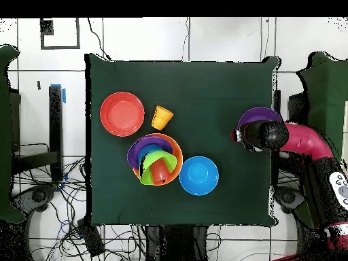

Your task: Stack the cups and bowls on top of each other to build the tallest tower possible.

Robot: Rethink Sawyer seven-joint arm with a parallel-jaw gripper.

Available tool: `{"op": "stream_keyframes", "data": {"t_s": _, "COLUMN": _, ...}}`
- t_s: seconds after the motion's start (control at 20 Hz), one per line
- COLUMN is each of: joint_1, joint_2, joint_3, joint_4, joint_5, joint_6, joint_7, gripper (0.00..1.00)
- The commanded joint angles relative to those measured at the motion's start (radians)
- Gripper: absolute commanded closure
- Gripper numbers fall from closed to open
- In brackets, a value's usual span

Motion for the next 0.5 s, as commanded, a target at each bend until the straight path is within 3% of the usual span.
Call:
{"op": "stream_keyframes", "data": {"t_s": 0.05, "joint_1": 0.08, "joint_2": -0.03, "joint_3": -0.051, "joint_4": -0.016, "joint_5": -0.049, "joint_6": 0.046, "joint_7": -0.158, "gripper": 1.0}}
{"op": "stream_keyframes", "data": {"t_s": 0.5, "joint_1": 0.149, "joint_2": -0.224, "joint_3": -0.065, "joint_4": 0.078, "joint_5": 0.017, "joint_6": 0.128, "joint_7": -0.08, "gripper": 1.0}}
